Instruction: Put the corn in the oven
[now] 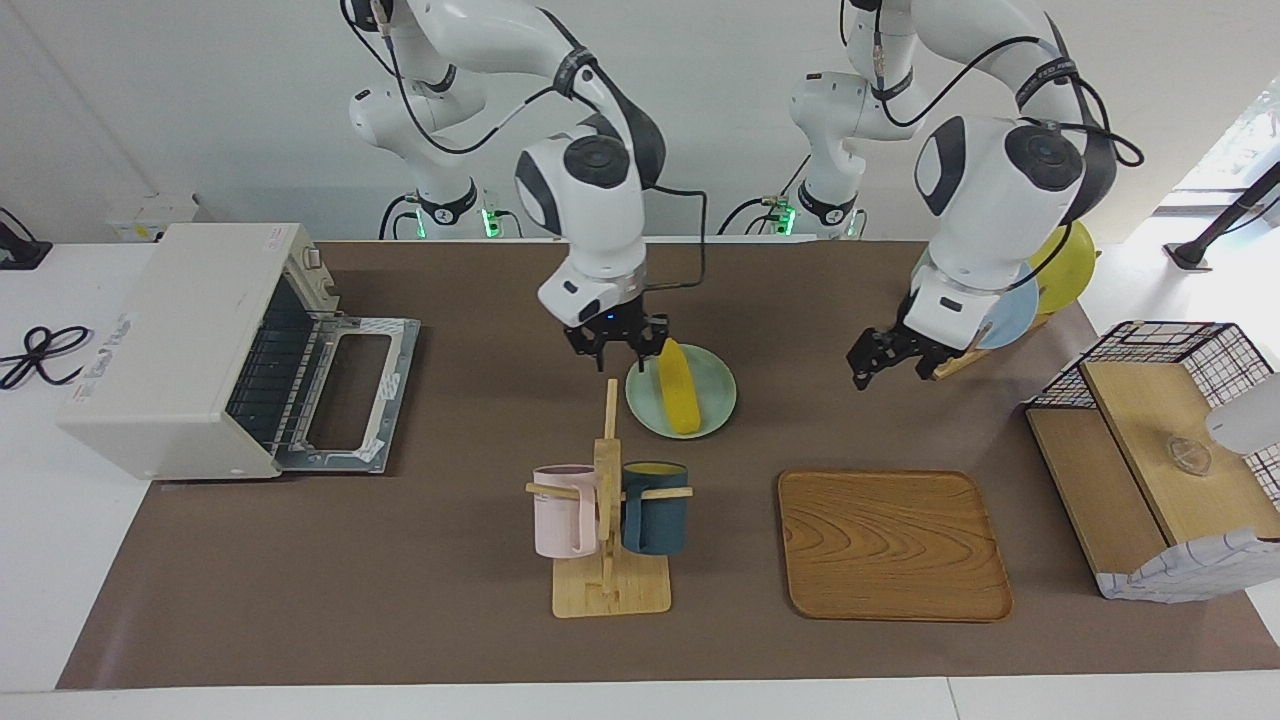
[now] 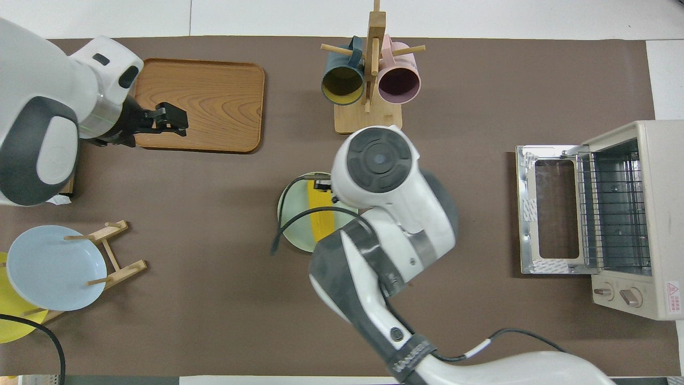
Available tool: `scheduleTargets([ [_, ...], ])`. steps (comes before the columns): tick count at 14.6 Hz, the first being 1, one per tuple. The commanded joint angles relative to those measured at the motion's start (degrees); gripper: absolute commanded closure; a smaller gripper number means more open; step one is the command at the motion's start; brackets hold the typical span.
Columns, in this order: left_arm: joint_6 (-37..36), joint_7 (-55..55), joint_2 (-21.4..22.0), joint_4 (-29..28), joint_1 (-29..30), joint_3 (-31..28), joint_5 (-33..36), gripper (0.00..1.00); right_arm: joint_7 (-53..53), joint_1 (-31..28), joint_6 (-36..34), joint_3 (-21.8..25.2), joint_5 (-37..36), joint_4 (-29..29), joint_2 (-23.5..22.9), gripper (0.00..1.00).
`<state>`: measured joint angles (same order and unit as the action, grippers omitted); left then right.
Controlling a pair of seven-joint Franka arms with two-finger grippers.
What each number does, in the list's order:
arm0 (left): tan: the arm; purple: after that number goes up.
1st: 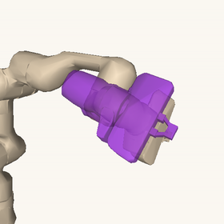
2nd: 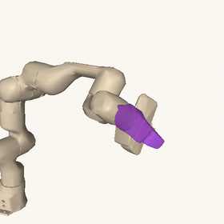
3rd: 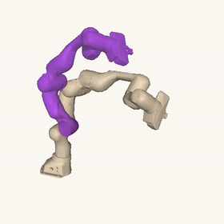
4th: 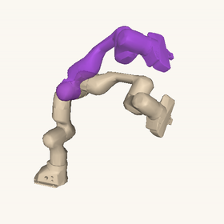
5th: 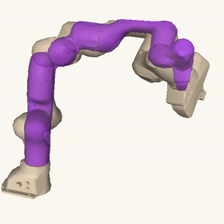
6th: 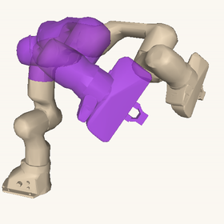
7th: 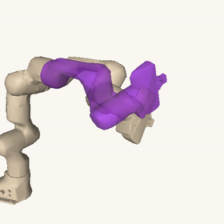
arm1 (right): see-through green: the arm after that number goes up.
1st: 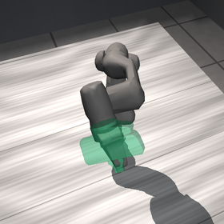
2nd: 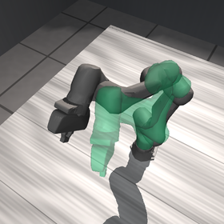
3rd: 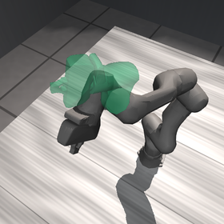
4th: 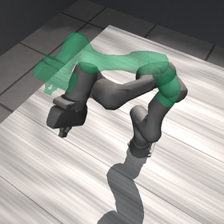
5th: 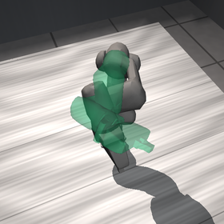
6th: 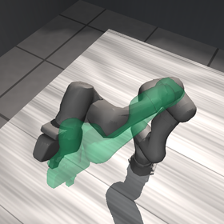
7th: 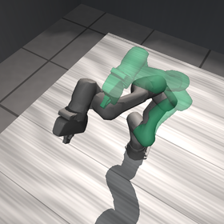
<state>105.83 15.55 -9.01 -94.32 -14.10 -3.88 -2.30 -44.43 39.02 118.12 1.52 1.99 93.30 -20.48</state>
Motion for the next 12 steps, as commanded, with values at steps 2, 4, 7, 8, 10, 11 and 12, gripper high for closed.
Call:
scheduleTargets([
  [2,-8.0,-11.0,5.7,-0.8,6.1,0.7,1.7,0.00,-7.0,6.7,4.9,0.5,-0.6,-10.6,-11.6,0.37],
  [4,-11.8,-12.8,8.0,-1.0,8.7,0.8,1.7,0.00,-6.9,7.4,10.5,0.4,-0.9,-4.2,-10.4,0.36],
  [7,-16.2,-12.8,10.0,-1.1,9.2,0.8,1.7,0.00,-2.4,8.9,12.6,0.3,-1.0,-2.0,-10.3,0.37],
  [8,-16.4,-12.7,10.2,-1.4,9.3,0.8,1.7,0.00,-1.9,9.5,12.7,0.3,-1.1,-1.4,-10.5,0.38],
  [10,-15.5,-12.6,10.2,-1.1,9.1,0.8,1.6,0.00,-1.7,10.4,16.9,0.4,-1.2,2.3,-10.7,0.44],
  [11,-15.7,-12.6,10.1,-1.1,8.8,0.8,1.6,0.00,-1.7,11.0,17.3,0.4,-1.2,2.5,-10.9,0.45],
  [12,-15.7,-12.6,10.2,-1.4,8.7,0.8,1.6,0.00,-1.8,11.0,17.3,0.4,-1.2,2.6,-11.1,0.47],
])
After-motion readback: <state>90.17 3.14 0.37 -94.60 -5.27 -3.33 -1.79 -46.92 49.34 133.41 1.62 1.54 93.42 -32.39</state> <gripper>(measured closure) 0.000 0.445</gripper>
